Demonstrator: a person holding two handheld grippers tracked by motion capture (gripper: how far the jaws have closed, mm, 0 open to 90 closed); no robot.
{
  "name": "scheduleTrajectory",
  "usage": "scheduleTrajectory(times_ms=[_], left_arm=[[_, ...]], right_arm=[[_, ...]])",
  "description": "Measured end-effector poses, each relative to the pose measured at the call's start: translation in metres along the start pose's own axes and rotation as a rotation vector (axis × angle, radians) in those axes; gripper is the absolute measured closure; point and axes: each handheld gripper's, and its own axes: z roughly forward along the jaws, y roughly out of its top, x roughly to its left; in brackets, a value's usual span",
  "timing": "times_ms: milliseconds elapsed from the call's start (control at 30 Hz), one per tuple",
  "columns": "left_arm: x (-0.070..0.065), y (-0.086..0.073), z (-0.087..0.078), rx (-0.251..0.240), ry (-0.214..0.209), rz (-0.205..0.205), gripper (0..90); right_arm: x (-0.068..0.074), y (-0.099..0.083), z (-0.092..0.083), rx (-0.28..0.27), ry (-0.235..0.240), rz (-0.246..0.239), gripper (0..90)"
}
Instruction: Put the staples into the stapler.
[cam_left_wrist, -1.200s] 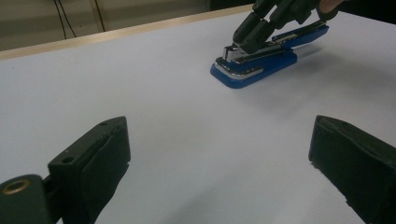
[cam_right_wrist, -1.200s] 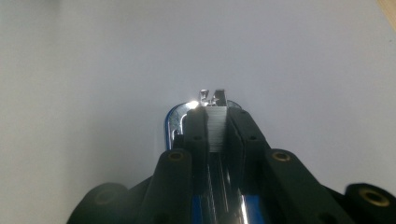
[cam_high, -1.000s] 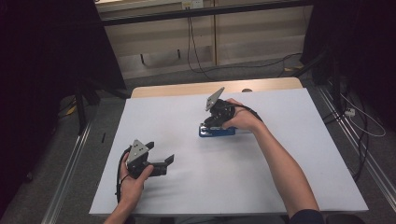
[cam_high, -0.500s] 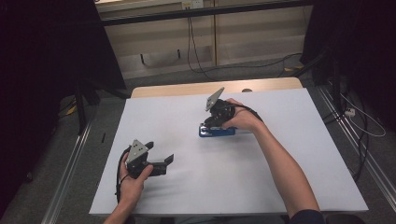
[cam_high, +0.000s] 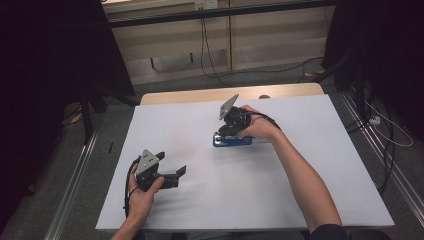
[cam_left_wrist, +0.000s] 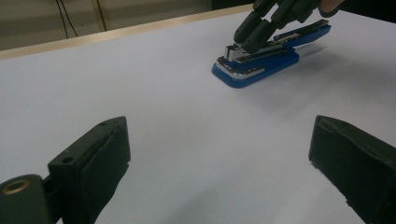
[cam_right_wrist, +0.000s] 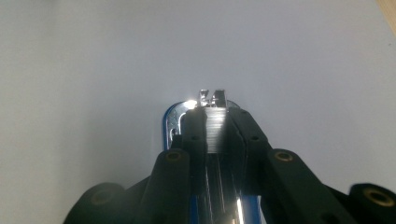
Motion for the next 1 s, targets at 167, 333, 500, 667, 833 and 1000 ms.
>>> scheduleTrajectory(times_ms=[167,333,500,667,833,1000], left_arm=[[0.0005,-0.0002,0.0001,-0.002,0.002,-0.001,5.6],[0.0002,-0.0002,0.0001,-0.002,0.0,-0.003,5.5],[0.0005,-0.0001,-0.0002,-0.001,0.001,0.001,5.6],[0.0004,0.0,-0.0004,-0.002,0.001,0.002,5.6],[0.0004,0.0,-0.0005,-0.001,0.001,0.003,5.6],[0.0006,-0.0001,-0.0005,-0.002,0.001,0.001,5.6]], right_arm=[[-0.001,-0.0011,0.001,-0.001,-0.006,0.014,74.2],[-0.0018,-0.0017,0.0,-0.009,-0.016,0.034,69.7],[-0.0019,-0.0026,-0.0003,-0.004,-0.02,0.043,69.6],[-0.0019,-0.0021,-0.0022,-0.009,-0.018,0.044,71.0],[-0.0027,-0.0022,-0.0046,-0.012,-0.03,0.042,74.0],[-0.0034,-0.0039,-0.0051,-0.011,-0.027,0.054,72.9]])
